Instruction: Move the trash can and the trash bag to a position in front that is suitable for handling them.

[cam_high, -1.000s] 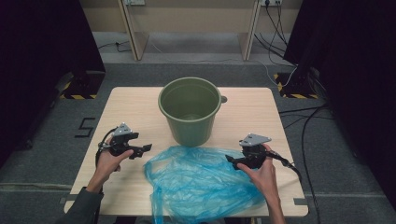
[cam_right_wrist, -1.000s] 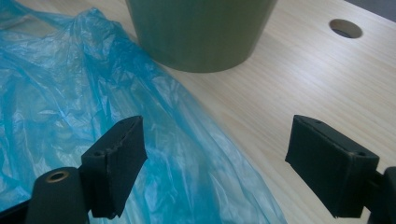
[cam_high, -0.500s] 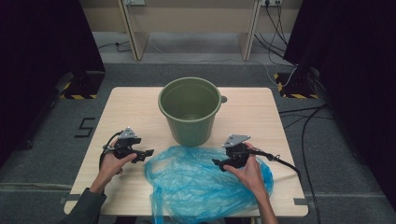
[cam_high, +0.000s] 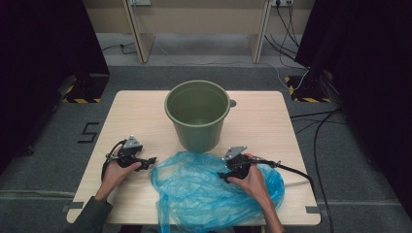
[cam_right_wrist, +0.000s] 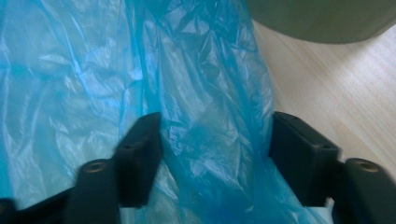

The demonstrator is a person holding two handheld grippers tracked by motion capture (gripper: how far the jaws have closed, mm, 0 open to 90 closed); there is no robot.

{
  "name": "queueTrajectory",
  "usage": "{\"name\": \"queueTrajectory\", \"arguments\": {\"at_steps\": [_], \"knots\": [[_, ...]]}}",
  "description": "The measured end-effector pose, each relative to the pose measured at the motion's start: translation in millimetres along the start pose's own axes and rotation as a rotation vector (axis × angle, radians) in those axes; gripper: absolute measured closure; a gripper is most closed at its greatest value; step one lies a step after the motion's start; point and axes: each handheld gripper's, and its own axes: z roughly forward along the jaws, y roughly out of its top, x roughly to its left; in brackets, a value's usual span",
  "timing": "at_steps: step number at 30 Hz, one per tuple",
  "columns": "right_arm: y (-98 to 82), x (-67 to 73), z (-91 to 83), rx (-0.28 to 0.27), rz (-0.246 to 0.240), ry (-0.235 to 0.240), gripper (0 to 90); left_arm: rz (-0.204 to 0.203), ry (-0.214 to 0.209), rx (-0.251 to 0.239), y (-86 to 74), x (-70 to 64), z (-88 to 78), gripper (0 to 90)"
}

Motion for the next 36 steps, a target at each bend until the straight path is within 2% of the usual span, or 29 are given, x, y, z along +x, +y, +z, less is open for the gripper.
{"name": "queueTrajectory", "arguments": {"at_steps": [2,4,5,6,7,8,11,12,13,14,15,16,18,19,20,21,22,23,24,25,26,27,28,29,30,32,33,34,36], "knots": [[-0.8,2.5,-2.1,-0.009,-0.02,-0.009,57.1,-0.003,0.003,-0.001,-1.1,0.7,-1.0,14.2],[-3.4,4.3,-4.0,-0.017,-0.053,-0.022,67.3,-0.001,0.003,0.001,-2.4,1.0,-2.6,14.2],[-3.4,4.3,-4.0,-0.017,-0.053,-0.022,67.3,-0.001,0.003,0.001,-2.4,1.0,-2.6,14.2],[-6.0,4.8,-6.0,-0.013,-0.08,-0.049,78.5,0.003,-0.002,-0.001,-3.6,1.5,-3.7,14.2],[-6.0,4.8,-6.0,-0.013,-0.08,-0.049,78.5,0.003,-0.002,-0.001,-3.6,1.5,-3.7,14.2],[-10.6,3.6,-8.6,-0.014,-0.082,-0.061,85.3,0.011,-0.006,0.005,-4.2,2.5,-5.0,14.3],[-18.7,-2.3,-14.4,-0.011,-0.069,-0.074,88.0,0.014,-0.009,0.004,-5.0,3.3,-5.7,14.3],[-30.5,-10.5,-24.5,0.002,-0.027,-0.119,88.7,0.014,-0.01,0.004,-5.4,3.6,-6.1,14.2],[-37.7,-14.8,-30.6,0.007,-0.007,-0.143,88.8,0.015,-0.01,0.004,-5.4,3.5,-6.1,14.2],[-45.5,-18.6,-37.4,0.007,0.02,-0.163,88.8,0.014,-0.01,0.004,-5.3,3.5,-6.1,14.2],[-45.5,-18.6,-37.4,0.007,0.02,-0.163,88.8,0.014,-0.01,0.004,-5.3,3.5,-6.1,14.2],[-61.5,-27.7,-51.8,-0.004,0.083,-0.21,88.8,0.014,-0.009,0.004,-5.3,3.5,-6.1,14.2],[-76.3,-37.6,-65.7,-0.025,0.155,-0.273,88.8,0.015,-0.009,0.004,-5.3,3.5,-6.1,14.2],[-76.3,-37.6,-65.7,-0.025,0.155,-0.273,88.8,0.015,-0.009,0.004,-5.3,3.5,-6.1,14.1],[-82.9,-42.1,-72.1,-0.021,0.185,-0.309,88.7,0.015,-0.009,0.004,-5.3,3.5,-6.1,14.1],[-94.6,-50.2,-83.9,-0.016,0.239,-0.375,88.6,0.015,-0.009,0.004,-5.3,3.4,-6.1,14.1],[-99.8,-53.7,-89.0,-0.013,0.265,-0.405,88.2,0.015,-0.009,0.004,-5.3,3.4,-6.1,14.1],[-99.8,-53.7,-89.0,-0.013,0.265,-0.405,88.2,0.015,-0.009,0.004,-5.3,3.4,-6.1,14.1],[-108.6,-58.6,-96.2,-0.008,0.313,-0.464,84.1,0.015,-0.009,0.004,-5.3,3.4,-6.1,14.1],[-108.6,-58.6,-96.2,-0.008,0.313,-0.464,84.1,0.015,-0.009,0.004,-5.3,3.4,-6.1,14.1],[-111.4,-57.1,-100.0,0.021,0.322,-0.532,67.8,0.015,-0.009,0.004,-5.3,3.4,-6.1,14.1],[-111.4,-57.1,-100.0,0.021,0.322,-0.532,67.8,0.015,-0.009,0.004,-5.3,3.4,-6.1,14.1],[-107.5,-52.1,-105.6,0.006,0.328,-0.559,55.5,0.015,-0.009,0.004,-5.3,3.4,-6.1,14.1],[-107.5,-52.1,-105.6,0.006,0.328,-0.559,55.5,0.015,-0.009,0.004,-5.3,3.4,-6.1,14.1],[-98.8,-43.9,-115.2,-0.05,0.34,-0.563,42.0,0.015,-0.009,0.004,-5.3,3.4,-6.1,14.1],[-87.8,-31.3,-124.8,-0.092,0.322,-0.537,34.9,0.015,-0.009,0.004,-5.3,3.4,-6.1,14.1],[-83.6,-26.5,-127.9,-0.108,0.295,-0.521,31.7,0.015,-0.009,0.004,-5.3,3.4,-6.1,14.1],[-76.9,-16.7,-131.0,-0.136,0.258,-0.491,29.9,0.015,-0.009,0.004,-5.3,3.4,-6.1,14.2],[-67.9,-0.3,-130.0,-0.15,0.207,-0.426,26.9,0.015,-0.009,0.004,-5.4,3.4,-6.1,14.2]]}}
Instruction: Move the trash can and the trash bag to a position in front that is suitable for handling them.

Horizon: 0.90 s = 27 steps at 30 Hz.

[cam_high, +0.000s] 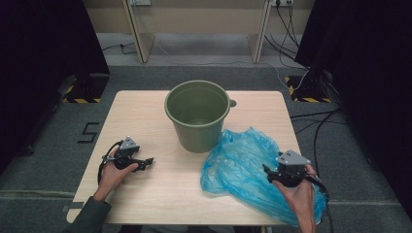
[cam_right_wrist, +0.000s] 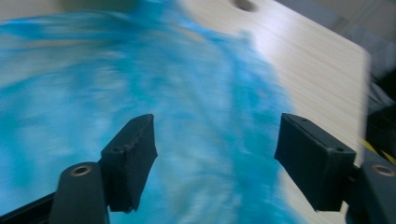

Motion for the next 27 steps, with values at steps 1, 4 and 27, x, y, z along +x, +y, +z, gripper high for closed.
{"name": "queueTrajectory", "arguments": {"at_steps": [1,4,27], "knots": [[1.5,8.2,-1.0,0.009,-0.025,0.027,26.1,0.0,0.0,0.0,0.0,0.0,0.0,14.1],[0.8,27.6,-3.0,0.046,-0.097,0.088,25.7,0.001,0.0,0.001,0.0,0.0,-0.1,14.1],[-20.3,62.7,44.1,0.163,-0.167,0.239,83.7,0.0,0.0,0.0,0.0,0.0,0.0,14.1]]}}
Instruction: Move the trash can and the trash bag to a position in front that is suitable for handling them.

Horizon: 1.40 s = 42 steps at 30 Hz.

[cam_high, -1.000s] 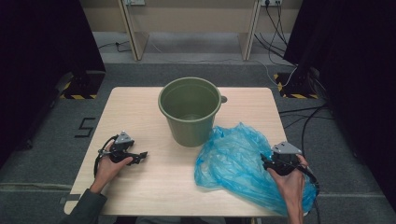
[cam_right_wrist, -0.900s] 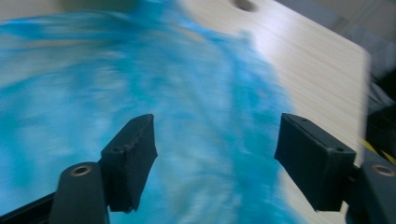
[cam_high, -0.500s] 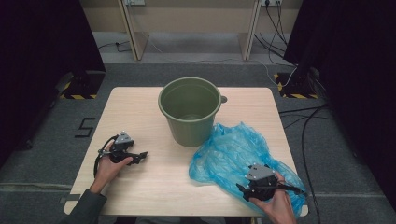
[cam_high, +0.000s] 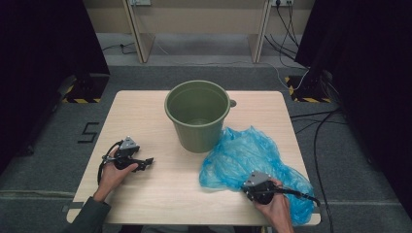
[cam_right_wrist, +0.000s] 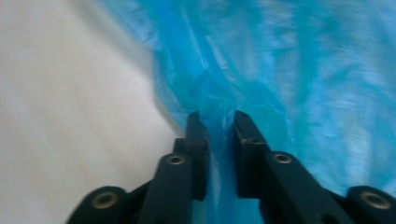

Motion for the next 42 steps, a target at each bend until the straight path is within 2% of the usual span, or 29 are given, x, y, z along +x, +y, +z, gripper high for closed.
{"name": "queueTrajectory", "arguments": {"at_steps": [1,4,5,6,7,10,12,13,14,15,16,17,18,19,20,21,22,23,25,26,27,31,32,33,37,38,39,41,42], "knots": [[-0.4,-12.6,4.4,-0.012,0.043,-0.046,87.8,0.0,0.0,0.0,0.0,0.0,0.0,14.2],[0.3,-31.5,12.7,-0.01,0.109,-0.107,89.6,0.0,0.0,0.0,0.0,0.0,0.0,14.1],[0.3,-31.5,12.7,-0.01,0.109,-0.107,89.6,0.0,0.0,0.0,0.0,0.0,0.0,14.2],[0.7,-38.1,15.0,-0.011,0.126,-0.119,89.7,0.001,0.0,0.0,0.0,0.1,0.0,14.2],[2.6,-49.9,19.0,-0.016,0.171,-0.137,89.8,0.0,0.0,0.0,0.0,0.0,0.0,14.2],[6.2,-66.6,25.0,-0.017,0.231,-0.172,89.8,0.001,0.0,0.0,0.0,0.1,0.0,14.1],[8.0,-71.9,27.5,-0.018,0.24,-0.185,89.8,0.0,0.0,0.0,0.0,0.0,0.0,14.2],[11.6,-82.2,34.4,-0.011,0.25,-0.2,89.2,0.0,0.0,0.0,0.0,0.0,0.0,14.2],[13.5,-86.0,37.9,-0.019,0.262,-0.199,86.8,0.0,0.0,0.0,0.0,0.0,0.0,14.2],[16.8,-87.5,40.1,-0.028,0.263,-0.192,80.5,0.0,0.0,0.0,0.0,0.0,0.0,14.2],[16.8,-87.5,40.1,-0.028,0.263,-0.192,80.5,0.0,0.0,0.0,0.0,0.0,0.0,14.2],[24.6,-85.7,36.5,-0.062,0.24,-0.168,66.0,0.0,0.0,0.0,-0.1,0.0,-0.1,14.2],[24.6,-85.7,36.5,-0.062,0.24,-0.168,66.0,0.0,0.0,0.0,-0.1,0.0,-0.1,14.2],[27.2,-87.3,20.2,-0.104,0.233,-0.196,54.4,0.0,0.0,0.0,-0.1,0.0,-0.1,14.2],[25.2,-89.7,9.9,-0.114,0.246,-0.207,54.4,0.0,0.0,0.0,-0.1,0.0,-0.1,14.2],[21.4,-92.2,-1.2,-0.117,0.269,-0.21,43.2,0.0,0.0,0.0,-0.1,0.0,-0.1,14.2],[21.4,-92.2,-1.2,-0.117,0.269,-0.21,43.2,0.0,0.0,0.0,-0.1,0.0,-0.1,14.2],[9.0,-93.1,-23.8,-0.143,0.289,-0.219,40.9,0.0,0.0,0.0,-0.1,0.0,-0.1,14.2],[-7.4,-89.0,-43.7,-0.157,0.3,-0.241,38.4,0.0,0.0,0.0,-0.1,0.0,-0.1,14.2],[-7.4,-89.0,-43.7,-0.157,0.3,-0.241,38.4,0.0,0.0,0.0,-0.1,0.0,-0.1,14.2],[-25.4,-81.9,-55.6,-0.15,0.321,-0.244,37.3,0.0,0.0,0.0,-0.1,0.0,-0.1,14.2],[-55.8,-65.0,-62.1,-0.088,0.342,-0.227,35.9,0.0,0.0,0.0,-0.1,0.0,-0.1,14.2],[-55.8,-65.0,-62.1,-0.088,0.342,-0.227,35.9,0.0,0.0,0.0,-0.1,0.0,-0.1,14.2],[-64.4,-55.6,-61.9,-0.074,0.344,-0.198,38.7,0.0,0.0,0.0,-0.1,0.0,-0.1,14.2],[-68.9,-40.8,-50.2,-0.004,0.28,-0.161,67.1,0.0,0.0,0.0,-0.1,0.0,-0.1,14.2],[-68.9,-40.8,-50.2,-0.004,0.28,-0.161,67.1,0.0,0.0,0.0,-0.1,0.0,-0.1,14.2],[-64.5,-31.0,-44.2,0.012,0.26,-0.148,72.5,0.0,0.0,0.0,-0.1,0.0,-0.1,14.2],[-52.9,-16.4,-41.9,0.011,0.224,-0.117,72.4,0.0,0.0,0.0,-0.1,0.0,-0.1,14.2],[-52.9,-16.4,-41.9,0.011,0.224,-0.117,72.4,0.0,0.0,0.0,-0.1,0.0,-0.1,14.2]]}}
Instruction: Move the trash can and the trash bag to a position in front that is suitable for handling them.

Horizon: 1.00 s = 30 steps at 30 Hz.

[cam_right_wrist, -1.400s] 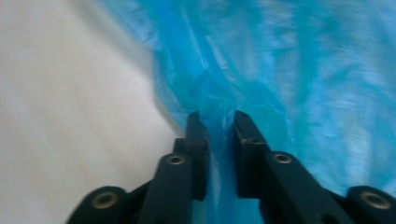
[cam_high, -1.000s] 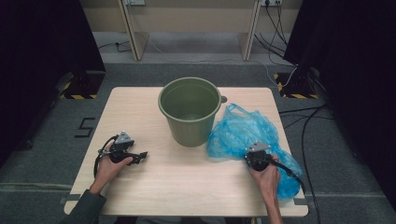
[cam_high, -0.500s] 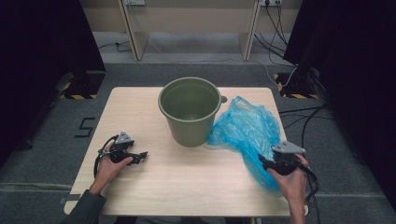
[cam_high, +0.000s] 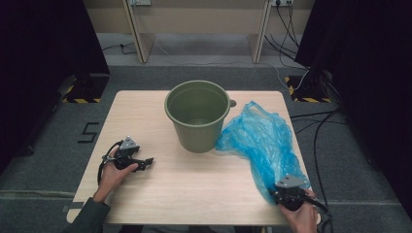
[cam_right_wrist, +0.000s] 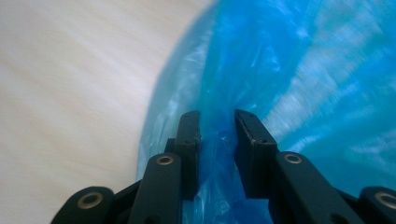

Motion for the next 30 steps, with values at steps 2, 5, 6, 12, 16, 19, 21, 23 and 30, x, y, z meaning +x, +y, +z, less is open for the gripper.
{"name": "queueTrajectory", "arguments": {"at_steps": [2,5,6,12,16,19,21,23,30], "knots": [[16.8,27.2,0.3,-0.006,-0.045,0.065,59.1,0.001,0.0,0.0,0.0,0.0,-0.1,14.2],[33.1,29.7,-11.3,-0.05,-0.049,0.025,44.4,0.001,0.0,0.001,-0.2,-0.1,-0.3,14.2],[33.1,29.7,-11.3,-0.05,-0.049,0.025,44.4,0.001,0.0,0.001,-0.2,-0.1,-0.3,14.2],[55.5,2.1,0.0,-0.082,-0.034,-0.006,28.9,0.0,0.0,0.0,-0.2,-0.1,-0.2,14.2],[61.7,3.9,37.4,0.059,-0.095,-0.059,42.7,0.0,0.001,0.0,-0.2,-0.1,-0.2,14.2],[62.2,-1.0,52.5,0.053,-0.128,-0.081,64.7,0.0,0.0,0.001,-0.2,-0.1,-0.2,14.2],[66.2,-9.2,59.8,0.039,-0.094,-0.092,72.8,0.0,0.0,0.0,-0.2,-0.1,-0.2,14.2],[71.8,-20.3,67.9,0.008,-0.043,-0.104,75.8,0.0,0.0,0.001,-0.2,-0.1,-0.2,14.2],[92.9,-18.4,83.2,-0.066,-0.026,-0.012,65.4,0.0,0.0,0.0,-0.1,-0.1,-0.2,14.2]]}}
